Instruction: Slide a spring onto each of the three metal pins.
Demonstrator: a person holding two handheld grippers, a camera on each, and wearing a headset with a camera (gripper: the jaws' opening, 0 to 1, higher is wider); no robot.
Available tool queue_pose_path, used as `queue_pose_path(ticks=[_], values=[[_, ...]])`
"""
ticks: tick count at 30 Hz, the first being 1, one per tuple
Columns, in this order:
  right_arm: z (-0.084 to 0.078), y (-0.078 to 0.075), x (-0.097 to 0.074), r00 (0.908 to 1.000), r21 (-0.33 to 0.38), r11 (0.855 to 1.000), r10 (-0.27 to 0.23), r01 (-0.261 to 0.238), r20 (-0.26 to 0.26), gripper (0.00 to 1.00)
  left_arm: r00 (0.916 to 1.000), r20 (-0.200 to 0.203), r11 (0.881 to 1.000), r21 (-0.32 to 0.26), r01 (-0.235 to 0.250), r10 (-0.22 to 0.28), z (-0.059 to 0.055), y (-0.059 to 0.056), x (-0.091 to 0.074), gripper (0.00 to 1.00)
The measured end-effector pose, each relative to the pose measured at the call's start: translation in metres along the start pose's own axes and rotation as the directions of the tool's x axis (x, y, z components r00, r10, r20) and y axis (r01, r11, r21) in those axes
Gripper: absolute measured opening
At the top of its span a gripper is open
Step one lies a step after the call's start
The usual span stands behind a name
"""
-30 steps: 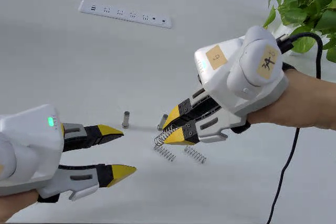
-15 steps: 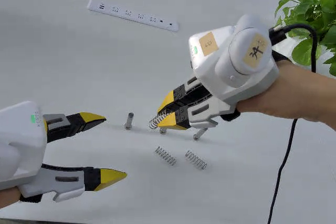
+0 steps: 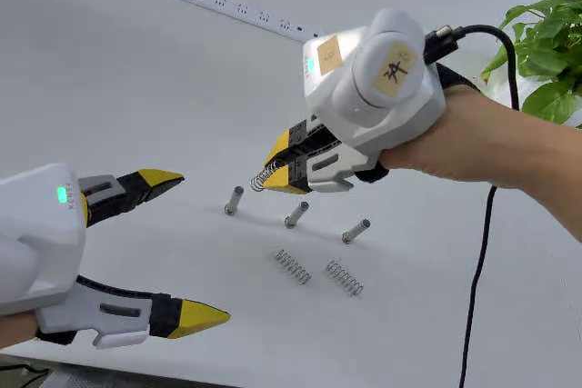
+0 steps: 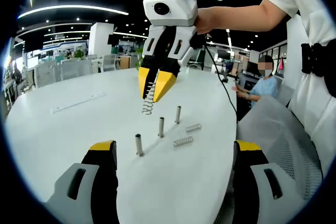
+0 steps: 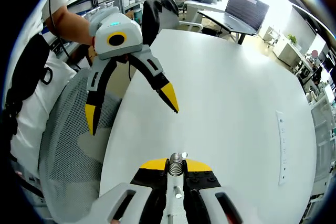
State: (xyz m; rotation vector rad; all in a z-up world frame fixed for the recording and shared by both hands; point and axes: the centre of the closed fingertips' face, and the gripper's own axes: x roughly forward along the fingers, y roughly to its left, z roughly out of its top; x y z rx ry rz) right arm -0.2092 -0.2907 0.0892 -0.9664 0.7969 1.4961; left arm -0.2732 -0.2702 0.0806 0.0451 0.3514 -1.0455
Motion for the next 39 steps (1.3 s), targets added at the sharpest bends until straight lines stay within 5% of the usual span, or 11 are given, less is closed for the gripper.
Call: queue_pose_path(ticks=[14, 39], values=[[-0.008, -0.012, 0.034, 0.997, -0.022, 0.999, 0.034, -0.035, -0.07, 0.07, 0.9998, 0.018, 1.0, -0.023, 0.007, -0.007, -0.005, 0.004, 0.008, 0.95], [-0.014, -0.005, 0.051, 0.9908, -0.041, 0.997, 0.06, -0.065, -0.121, 0.07, 0.9994, 0.034, 0.999, -0.041, 0.008, -0.006, -0.013, 0.004, 0.009, 0.96]])
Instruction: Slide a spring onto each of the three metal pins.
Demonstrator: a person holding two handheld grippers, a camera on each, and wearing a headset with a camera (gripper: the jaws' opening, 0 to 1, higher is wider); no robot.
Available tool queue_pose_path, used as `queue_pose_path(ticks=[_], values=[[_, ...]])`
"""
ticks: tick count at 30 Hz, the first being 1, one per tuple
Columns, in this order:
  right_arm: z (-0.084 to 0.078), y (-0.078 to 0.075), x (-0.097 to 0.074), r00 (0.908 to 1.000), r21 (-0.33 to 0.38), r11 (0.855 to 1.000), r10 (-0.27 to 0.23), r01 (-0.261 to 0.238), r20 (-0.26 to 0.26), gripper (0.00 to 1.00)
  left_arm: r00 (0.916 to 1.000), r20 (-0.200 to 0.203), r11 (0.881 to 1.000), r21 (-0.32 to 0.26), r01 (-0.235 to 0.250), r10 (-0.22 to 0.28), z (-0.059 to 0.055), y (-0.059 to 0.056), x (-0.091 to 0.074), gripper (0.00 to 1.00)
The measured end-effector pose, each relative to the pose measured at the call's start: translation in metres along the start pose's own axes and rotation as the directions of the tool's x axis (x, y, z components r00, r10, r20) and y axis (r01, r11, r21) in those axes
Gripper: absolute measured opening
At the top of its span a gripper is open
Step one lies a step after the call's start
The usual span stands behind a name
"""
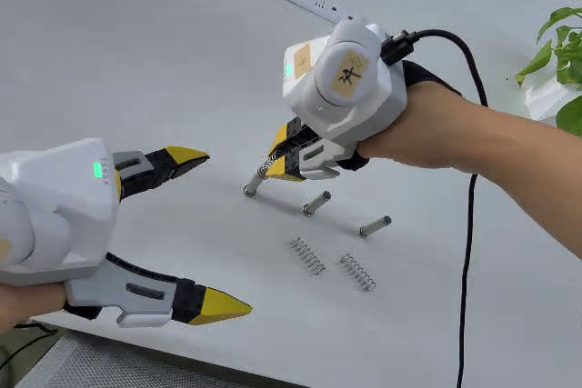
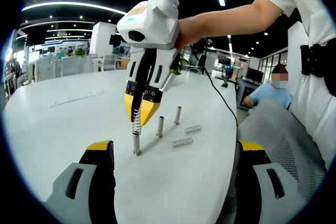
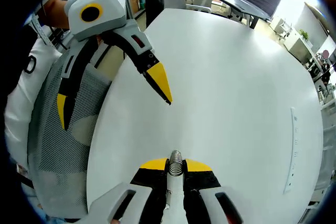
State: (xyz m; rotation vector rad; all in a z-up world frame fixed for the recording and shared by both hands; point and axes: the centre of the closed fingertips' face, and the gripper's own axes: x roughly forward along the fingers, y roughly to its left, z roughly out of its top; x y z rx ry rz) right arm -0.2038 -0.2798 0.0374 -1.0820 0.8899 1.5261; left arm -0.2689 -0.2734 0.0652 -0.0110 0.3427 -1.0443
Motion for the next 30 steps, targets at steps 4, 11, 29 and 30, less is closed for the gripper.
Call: queue_pose_path(ticks=[4, 11, 29, 30], values=[[-0.001, 0.0, 0.003, 1.0, -0.007, 1.0, 0.001, -0.001, -0.009, 0.07, 1.0, 0.001, 1.0, -0.002, -0.001, 0.001, 0.0, 0.0, 0.0, 0.96], [-0.003, -0.003, 0.008, 0.9998, -0.012, 1.0, 0.008, -0.009, -0.018, 0.07, 1.0, 0.001, 1.0, -0.007, 0.0, 0.0, -0.001, 0.0, 0.0, 0.95], [-0.006, -0.009, 0.021, 0.9993, -0.022, 0.999, 0.026, -0.027, -0.028, 0.07, 1.0, 0.002, 1.0, -0.016, 0.002, -0.002, 0.0, 0.003, 0.0, 0.95], [-0.007, -0.009, 0.022, 0.9992, -0.024, 0.999, 0.028, -0.029, -0.028, 0.07, 1.0, 0.001, 1.0, -0.018, 0.001, -0.001, 0.0, 0.003, 0.0, 0.95]])
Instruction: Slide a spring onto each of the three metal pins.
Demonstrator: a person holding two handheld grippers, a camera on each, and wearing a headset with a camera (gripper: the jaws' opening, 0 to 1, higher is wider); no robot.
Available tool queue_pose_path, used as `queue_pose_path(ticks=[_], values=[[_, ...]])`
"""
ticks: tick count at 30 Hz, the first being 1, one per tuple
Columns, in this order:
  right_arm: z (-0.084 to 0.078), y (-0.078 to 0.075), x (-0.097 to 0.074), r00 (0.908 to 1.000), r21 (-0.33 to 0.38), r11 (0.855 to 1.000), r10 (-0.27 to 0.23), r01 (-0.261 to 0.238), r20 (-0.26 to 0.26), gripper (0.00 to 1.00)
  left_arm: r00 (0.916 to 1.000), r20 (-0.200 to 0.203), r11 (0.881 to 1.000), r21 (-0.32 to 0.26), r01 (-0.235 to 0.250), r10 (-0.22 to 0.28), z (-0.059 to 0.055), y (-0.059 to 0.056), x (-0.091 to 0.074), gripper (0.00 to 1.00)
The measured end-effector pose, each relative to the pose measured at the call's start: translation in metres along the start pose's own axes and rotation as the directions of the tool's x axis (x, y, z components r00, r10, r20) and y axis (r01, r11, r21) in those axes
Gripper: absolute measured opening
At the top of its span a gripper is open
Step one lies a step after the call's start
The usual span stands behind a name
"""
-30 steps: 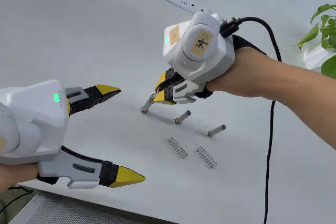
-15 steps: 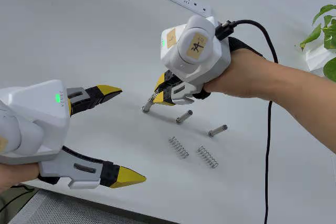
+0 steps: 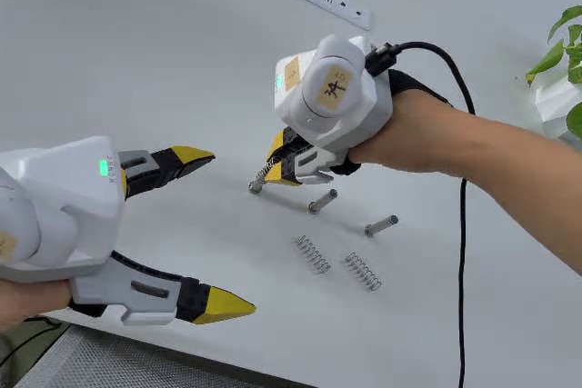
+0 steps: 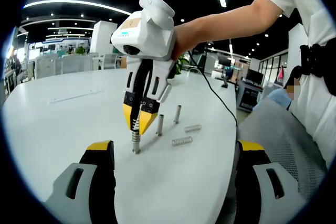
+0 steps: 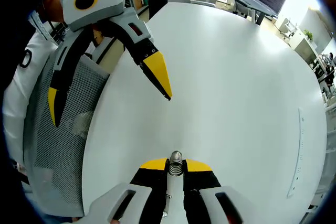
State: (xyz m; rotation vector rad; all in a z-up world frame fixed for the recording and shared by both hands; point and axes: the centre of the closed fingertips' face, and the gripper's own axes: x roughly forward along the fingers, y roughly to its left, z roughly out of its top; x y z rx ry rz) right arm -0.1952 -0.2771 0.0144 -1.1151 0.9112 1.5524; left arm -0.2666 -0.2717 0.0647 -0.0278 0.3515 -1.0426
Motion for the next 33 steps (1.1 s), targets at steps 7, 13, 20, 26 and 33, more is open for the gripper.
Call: queue_pose_path(ticks=[7, 13, 20, 26, 33], values=[[-0.002, -0.001, 0.006, 1.0, -0.006, 1.0, 0.007, -0.007, -0.007, 0.07, 1.0, 0.003, 1.0, -0.004, 0.001, -0.001, 0.001, 0.0, -0.001, 0.95], [-0.001, 0.001, 0.01, 0.9999, -0.014, 1.0, 0.009, -0.009, -0.009, 0.07, 1.0, 0.003, 1.0, -0.007, 0.0, 0.0, 0.0, 0.001, -0.002, 0.95], [-0.003, 0.001, 0.016, 0.9999, -0.015, 1.0, 0.011, -0.011, -0.01, 0.07, 1.0, 0.001, 1.0, -0.01, 0.004, -0.004, 0.0, 0.001, -0.002, 0.95], [-0.006, 0.001, 0.021, 0.9999, -0.008, 1.0, 0.013, -0.013, -0.009, 0.07, 1.0, 0.001, 1.0, -0.011, 0.004, -0.004, 0.0, 0.001, -0.001, 0.95], [-0.008, 0.001, 0.026, 0.9999, -0.006, 1.0, 0.013, -0.013, -0.009, 0.08, 1.0, 0.0, 1.0, -0.011, 0.005, -0.005, 0.0, 0.0, 0.0, 0.95]])
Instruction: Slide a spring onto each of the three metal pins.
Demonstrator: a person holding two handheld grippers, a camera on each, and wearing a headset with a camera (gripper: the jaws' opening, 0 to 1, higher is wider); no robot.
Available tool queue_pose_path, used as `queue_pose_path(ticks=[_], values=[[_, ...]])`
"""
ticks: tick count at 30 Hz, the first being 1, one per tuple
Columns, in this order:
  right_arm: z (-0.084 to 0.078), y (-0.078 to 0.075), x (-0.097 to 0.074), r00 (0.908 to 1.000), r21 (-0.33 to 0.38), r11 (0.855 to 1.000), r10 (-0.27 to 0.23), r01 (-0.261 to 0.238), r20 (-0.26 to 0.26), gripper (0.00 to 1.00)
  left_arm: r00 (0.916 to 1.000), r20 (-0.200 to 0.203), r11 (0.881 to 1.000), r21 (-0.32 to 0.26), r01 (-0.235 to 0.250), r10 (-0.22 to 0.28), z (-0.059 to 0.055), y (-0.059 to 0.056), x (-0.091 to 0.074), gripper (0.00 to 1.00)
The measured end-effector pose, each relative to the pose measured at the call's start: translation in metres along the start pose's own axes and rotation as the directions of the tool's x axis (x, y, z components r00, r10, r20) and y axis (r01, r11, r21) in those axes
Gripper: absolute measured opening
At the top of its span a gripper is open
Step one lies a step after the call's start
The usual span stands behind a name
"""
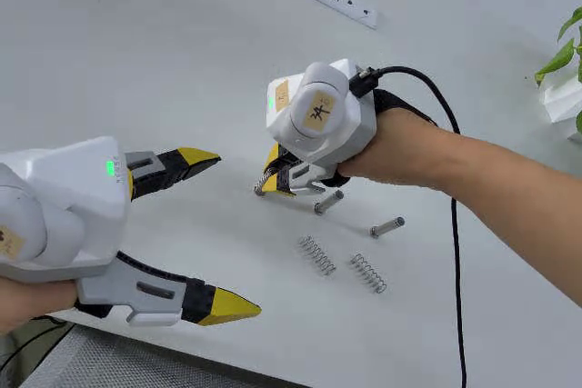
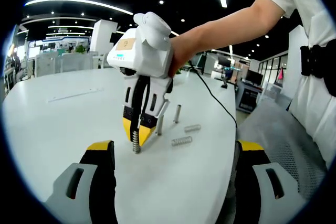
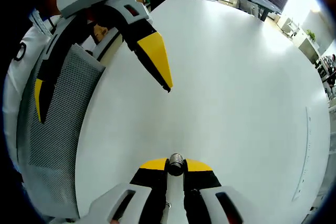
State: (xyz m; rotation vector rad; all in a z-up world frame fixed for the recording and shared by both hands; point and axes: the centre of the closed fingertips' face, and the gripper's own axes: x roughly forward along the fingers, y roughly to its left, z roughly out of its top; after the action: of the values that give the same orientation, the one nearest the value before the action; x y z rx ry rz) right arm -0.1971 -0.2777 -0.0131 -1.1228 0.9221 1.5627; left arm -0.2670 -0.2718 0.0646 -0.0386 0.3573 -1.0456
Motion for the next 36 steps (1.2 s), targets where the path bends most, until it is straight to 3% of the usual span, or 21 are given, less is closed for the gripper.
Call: queue_pose_path(ticks=[12, 24, 30, 36], values=[[-0.001, 0.004, 0.004, 1.0, 0.007, 1.0, -0.003, 0.003, 0.0, 0.08, 1.0, -0.003, 1.0, 0.002, 0.0, 0.0, -0.001, -0.001, 0.001, 0.95], [0.003, 0.004, 0.0, 0.9997, 0.029, 0.999, -0.015, 0.015, 0.02, 0.17, 0.9999, -0.011, 1.0, 0.007, 0.001, -0.001, -0.001, -0.002, 0.0, 0.94], [0.005, 0.003, -0.008, 0.9984, 0.041, 0.999, -0.037, 0.035, 0.042, 0.23, 0.9997, -0.023, 1.0, 0.018, 0.003, -0.003, -0.001, -0.003, -0.001, 0.94], [0.006, 0.001, -0.025, 0.9921, 0.09, 0.993, -0.081, 0.072, 0.096, 0.28, 0.9989, -0.046, 1.0, 0.026, 0.011, -0.01, -0.003, -0.005, -0.001, 0.95]])
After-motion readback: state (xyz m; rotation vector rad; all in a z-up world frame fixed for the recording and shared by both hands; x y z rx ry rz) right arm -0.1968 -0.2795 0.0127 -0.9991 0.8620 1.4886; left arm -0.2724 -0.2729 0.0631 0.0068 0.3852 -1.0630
